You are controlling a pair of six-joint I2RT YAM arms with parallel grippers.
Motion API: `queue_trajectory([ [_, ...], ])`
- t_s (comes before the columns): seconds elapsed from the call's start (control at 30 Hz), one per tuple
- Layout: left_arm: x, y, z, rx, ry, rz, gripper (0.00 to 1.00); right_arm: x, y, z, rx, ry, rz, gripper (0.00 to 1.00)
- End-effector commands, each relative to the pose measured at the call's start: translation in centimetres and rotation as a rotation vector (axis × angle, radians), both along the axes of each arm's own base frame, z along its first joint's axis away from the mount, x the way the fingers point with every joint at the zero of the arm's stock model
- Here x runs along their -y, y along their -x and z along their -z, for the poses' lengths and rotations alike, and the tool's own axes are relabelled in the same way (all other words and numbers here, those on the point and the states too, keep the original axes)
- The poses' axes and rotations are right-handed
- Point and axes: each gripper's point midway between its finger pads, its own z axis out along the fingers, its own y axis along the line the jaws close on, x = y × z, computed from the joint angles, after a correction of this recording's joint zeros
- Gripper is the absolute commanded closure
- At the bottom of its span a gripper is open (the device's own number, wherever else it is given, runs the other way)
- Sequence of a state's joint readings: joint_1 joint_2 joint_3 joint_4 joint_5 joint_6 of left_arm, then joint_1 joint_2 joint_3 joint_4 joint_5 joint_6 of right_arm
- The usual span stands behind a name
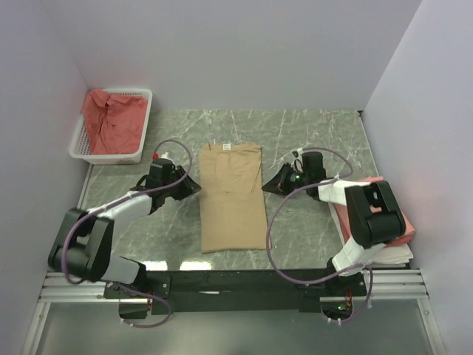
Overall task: Fold and stack the t-shirts
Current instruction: Fold the tshirt
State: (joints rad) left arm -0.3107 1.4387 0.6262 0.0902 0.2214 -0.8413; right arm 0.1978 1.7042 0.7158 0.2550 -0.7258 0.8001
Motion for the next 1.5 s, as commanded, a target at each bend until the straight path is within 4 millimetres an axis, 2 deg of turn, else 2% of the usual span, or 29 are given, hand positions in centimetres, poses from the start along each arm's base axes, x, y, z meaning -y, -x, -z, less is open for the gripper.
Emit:
queue_trajectory([
  [0.0,-2.4,-0.2,-3.2,0.019,-0.043,-0.149,0.65,1.1,0.3,-3.1,0.066,0.062,0.004,0.86],
  [0.03,-2.6,0.4,-3.2,0.007,-0.04,-0.164,0.65,1.3,1.0,-2.8,0.06,0.078,-0.001,0.83],
  [0.07,-3.0,1.6,-2.4,-0.033,-0.035,-0.196,0.65,1.7,1.7,-3.3,0.065,0.096,0.01,0.79],
  [0.1,-3.7,2.5,-2.7,-0.033,-0.046,-0.224,0.64,1.8,2.3,-3.4,0.065,0.102,0.008,0.79],
  [0.13,-3.9,4.0,-1.5,-0.08,-0.056,-0.248,0.64,2.0,3.2,-2.9,0.065,0.114,0.001,0.78],
  [0.17,-4.2,4.9,-1.1,-0.104,-0.063,-0.263,0.63,2.2,4.2,-3.4,0.065,0.125,0.004,0.77],
  [0.2,-5.3,6.1,-0.8,-0.121,-0.103,-0.31,0.63,2.4,4.9,-3.2,0.059,0.133,0.007,0.76],
  [0.23,-5.3,7.5,0.3,-0.154,-0.106,-0.327,0.63,2.5,6.2,-2.5,0.038,0.141,0.004,0.76],
  [0.27,-5.4,8.3,0.7,-0.167,-0.107,-0.336,0.62,2.2,7.4,-2.9,0.051,0.145,-0.007,0.75],
  [0.3,-5.2,9.0,0.4,-0.154,-0.093,-0.337,0.61,2.1,8.2,-2.9,0.051,0.148,-0.011,0.75],
  [0.33,-4.6,10.6,1.4,-0.184,-0.092,-0.321,0.6,2.1,9.7,-2.0,0.018,0.153,-0.008,0.75],
  [0.37,-4.4,11.4,1.7,-0.194,-0.087,-0.316,0.6,2.2,10.4,-2.6,0.047,0.156,0.003,0.71],
  [0.4,-4.0,12.0,1.5,-0.188,-0.069,-0.303,0.59,2.1,11.3,-2.2,0.052,0.18,0.002,0.68],
  [0.43,-3.4,13.4,2.2,-0.218,-0.068,-0.282,0.58,2.3,12.3,-1.5,0.032,0.188,0.005,0.67],
  [0.47,-3.2,14.0,2.4,-0.229,-0.063,-0.276,0.58,2.4,13.1,-1.7,0.041,0.191,0.006,0.64],
  [0.6,-2.1,16.8,3.6,-0.275,-0.041,-0.215,0.57,3.5,15.7,0.6,0.014,0.253,0.018,0.61],
  [0.9,-0.1,20.2,4.7,-0.337,-0.008,-0.094,0.55,4.1,19.0,3.2,-0.046,0.266,-0.003,0.6],
  [1.2,0.6,21.5,5.2,-0.371,0.001,-0.053,0.57,2.8,20.1,3.2,-0.062,0.24,-0.051,0.6],
  [1.47,1.1,22.1,5.6,-0.383,0.003,-0.04,0.62,2.0,20.6,4.2,-0.084,0.25,-0.062,0.6],
])
